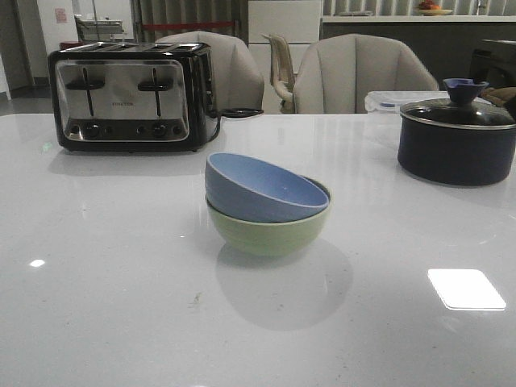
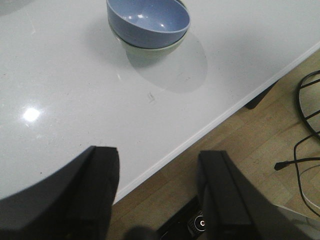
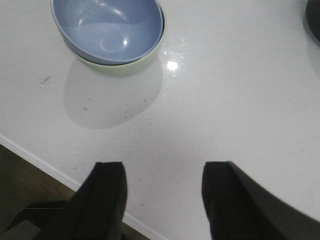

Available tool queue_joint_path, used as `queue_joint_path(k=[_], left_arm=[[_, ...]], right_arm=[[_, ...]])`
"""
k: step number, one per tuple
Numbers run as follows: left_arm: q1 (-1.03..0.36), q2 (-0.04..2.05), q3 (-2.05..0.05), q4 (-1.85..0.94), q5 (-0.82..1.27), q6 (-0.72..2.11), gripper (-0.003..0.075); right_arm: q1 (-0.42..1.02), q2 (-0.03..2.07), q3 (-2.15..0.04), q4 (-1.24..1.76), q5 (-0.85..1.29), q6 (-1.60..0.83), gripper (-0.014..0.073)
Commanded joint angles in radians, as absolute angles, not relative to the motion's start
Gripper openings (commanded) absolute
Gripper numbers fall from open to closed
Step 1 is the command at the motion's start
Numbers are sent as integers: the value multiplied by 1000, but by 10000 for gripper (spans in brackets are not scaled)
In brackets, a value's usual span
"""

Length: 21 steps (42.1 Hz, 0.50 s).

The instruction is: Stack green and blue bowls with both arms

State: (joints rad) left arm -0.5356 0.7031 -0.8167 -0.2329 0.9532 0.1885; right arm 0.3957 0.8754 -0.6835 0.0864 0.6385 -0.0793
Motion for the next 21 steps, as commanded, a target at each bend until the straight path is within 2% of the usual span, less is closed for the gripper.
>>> queue_joint_path(k=[1,9,11,18,21], left_arm=[[-544,644,-798,-246,888,188,407],[-544,597,-754,-246,888,188,407],[-544,597,-750,-246,888,188,407],[-544,597,-741,-248,888,188,406],[-544,597,-741,-231,886,172,384]], right_arm=[[394,863,-709,81,582,-89,463],[394,863,-709,81,582,-89,437],[394,863,-709,81,582,-89,397],[394,863,-709,81,584,-89,178],[394,863,-709,81,584,-89,102]])
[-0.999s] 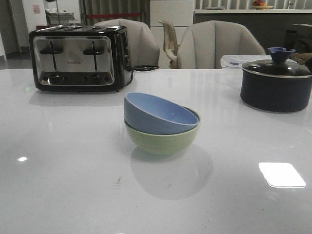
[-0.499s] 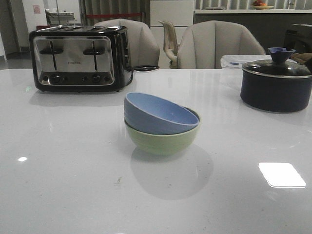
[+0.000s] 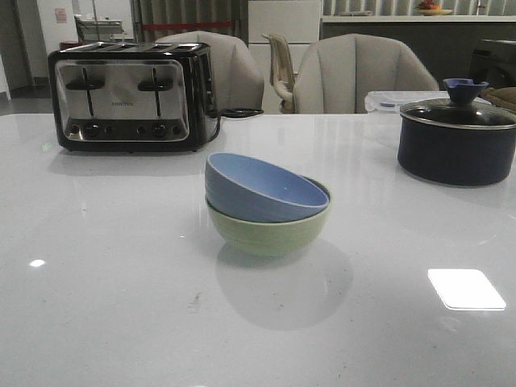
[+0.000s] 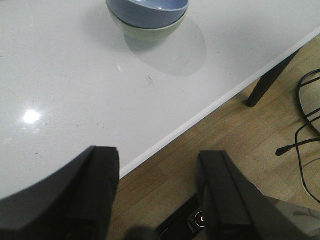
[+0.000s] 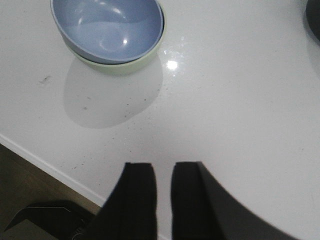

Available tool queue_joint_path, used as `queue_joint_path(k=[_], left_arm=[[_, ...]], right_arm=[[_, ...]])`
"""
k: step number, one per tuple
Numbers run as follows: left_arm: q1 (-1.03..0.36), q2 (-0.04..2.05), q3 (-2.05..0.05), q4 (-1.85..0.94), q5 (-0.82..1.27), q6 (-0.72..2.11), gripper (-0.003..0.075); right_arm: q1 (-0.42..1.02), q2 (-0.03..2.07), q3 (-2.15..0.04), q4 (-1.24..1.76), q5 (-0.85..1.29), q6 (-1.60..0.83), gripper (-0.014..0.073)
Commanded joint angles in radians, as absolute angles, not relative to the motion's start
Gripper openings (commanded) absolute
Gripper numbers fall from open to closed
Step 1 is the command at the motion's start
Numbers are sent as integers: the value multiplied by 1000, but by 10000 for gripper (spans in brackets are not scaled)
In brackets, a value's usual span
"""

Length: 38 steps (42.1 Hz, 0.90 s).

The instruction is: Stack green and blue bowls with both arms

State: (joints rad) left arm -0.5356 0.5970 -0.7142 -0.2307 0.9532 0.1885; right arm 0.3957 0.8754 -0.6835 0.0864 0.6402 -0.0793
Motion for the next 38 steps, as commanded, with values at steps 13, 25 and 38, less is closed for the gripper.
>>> queue_joint_path(k=[13,25,38], left_arm=[[-544,597,-741,-90,861,44,108],[-544,597,-741,-97,861,44,101],[-544,594,-741,-19,842,48,102]], right_arm=[[394,863,-709,81,584,-89,34],[394,863,-709,81,584,-89,34],[394,863,-709,81,584,-89,34]])
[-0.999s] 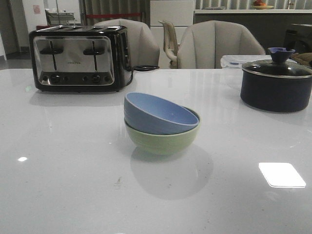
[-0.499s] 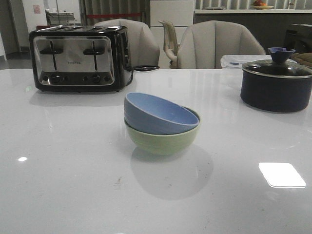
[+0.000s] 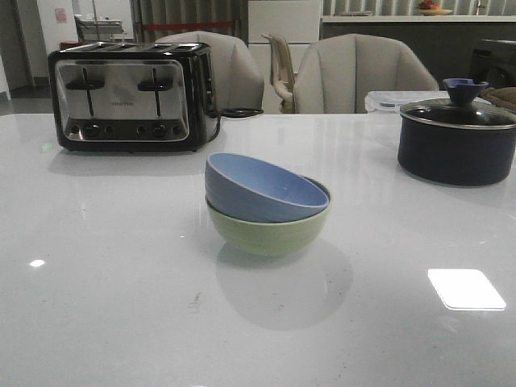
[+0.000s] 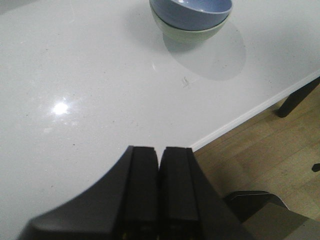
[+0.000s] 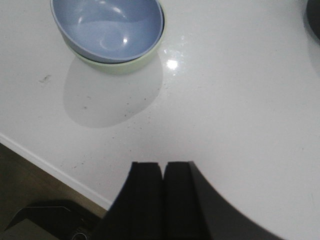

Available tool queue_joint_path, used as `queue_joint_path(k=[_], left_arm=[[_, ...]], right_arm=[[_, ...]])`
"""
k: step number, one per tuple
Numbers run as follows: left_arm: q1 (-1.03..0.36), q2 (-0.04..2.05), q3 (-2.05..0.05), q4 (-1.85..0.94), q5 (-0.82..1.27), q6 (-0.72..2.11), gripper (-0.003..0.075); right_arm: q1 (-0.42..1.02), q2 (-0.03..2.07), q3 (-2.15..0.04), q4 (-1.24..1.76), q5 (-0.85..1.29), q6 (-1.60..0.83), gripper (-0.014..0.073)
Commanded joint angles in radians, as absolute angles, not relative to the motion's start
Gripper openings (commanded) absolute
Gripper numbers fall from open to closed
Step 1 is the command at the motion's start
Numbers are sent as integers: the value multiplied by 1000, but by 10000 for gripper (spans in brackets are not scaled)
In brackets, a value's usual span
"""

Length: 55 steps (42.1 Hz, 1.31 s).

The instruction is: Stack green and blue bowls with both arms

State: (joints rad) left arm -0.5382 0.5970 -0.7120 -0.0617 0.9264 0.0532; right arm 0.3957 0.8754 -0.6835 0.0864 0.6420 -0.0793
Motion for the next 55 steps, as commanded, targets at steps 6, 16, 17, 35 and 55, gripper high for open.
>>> queue_joint_path(k=[6,16,17,35,55], left_arm=[[-495,502,-668,42,686,53,102],[-318,238,-400,52,317,53,102],[-307,213,-382,52,295,53,102],[-88,-8,-50,0,14,53,102],[-65,-27,25,0,-123,53,102]], right_arm=[[394,863,-709,81,584,-89,34],[394,863,-709,81,584,-89,34],[394,863,-709,81,584,-89,34],[394,863,-709,81,584,-89,34],[394,863,-709,81,585,-89,34]])
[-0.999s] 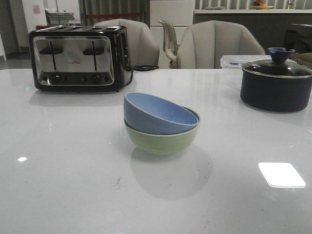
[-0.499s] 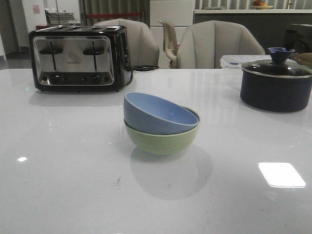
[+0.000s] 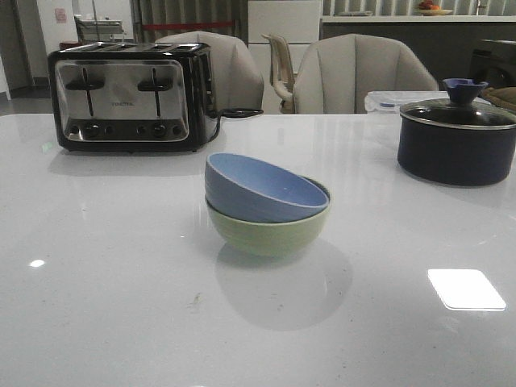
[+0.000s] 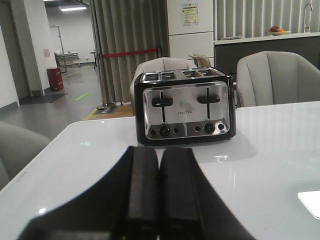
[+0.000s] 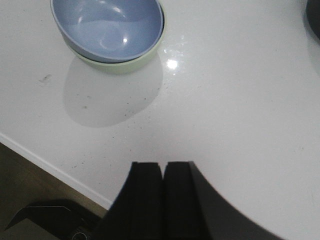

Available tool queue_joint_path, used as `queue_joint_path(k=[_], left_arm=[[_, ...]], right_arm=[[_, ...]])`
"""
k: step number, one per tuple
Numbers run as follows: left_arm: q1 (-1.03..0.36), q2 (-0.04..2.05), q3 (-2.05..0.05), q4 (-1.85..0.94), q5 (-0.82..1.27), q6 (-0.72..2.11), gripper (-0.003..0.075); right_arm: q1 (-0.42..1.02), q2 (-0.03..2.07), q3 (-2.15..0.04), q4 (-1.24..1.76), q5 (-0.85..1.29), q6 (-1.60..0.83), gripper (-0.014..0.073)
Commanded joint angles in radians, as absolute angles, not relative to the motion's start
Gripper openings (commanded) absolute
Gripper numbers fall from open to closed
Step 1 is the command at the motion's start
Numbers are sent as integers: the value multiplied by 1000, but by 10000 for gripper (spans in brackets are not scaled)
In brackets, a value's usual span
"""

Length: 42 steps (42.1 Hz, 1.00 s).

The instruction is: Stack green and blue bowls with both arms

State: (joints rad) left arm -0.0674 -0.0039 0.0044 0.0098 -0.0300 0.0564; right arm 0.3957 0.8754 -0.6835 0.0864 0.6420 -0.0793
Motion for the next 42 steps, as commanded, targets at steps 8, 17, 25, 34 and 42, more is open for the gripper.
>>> queue_joint_path(k=[8,17,25,34,42], left_arm=[[-65,-25,25,0,-123,53,102],[-65,-25,25,0,-123,53,102],[-65,-25,25,0,-123,53,102],[-65,-25,25,0,-123,53,102],[-65,-25,25,0,-123,53,102]], right_arm=[[394,863,-709,81,585,-89,34],[394,863,-709,81,585,-89,34],[394,863,-709,81,585,-89,34],[394,851,-698,81,576,-89,34],[287,669,-568,69,424,-89,34]])
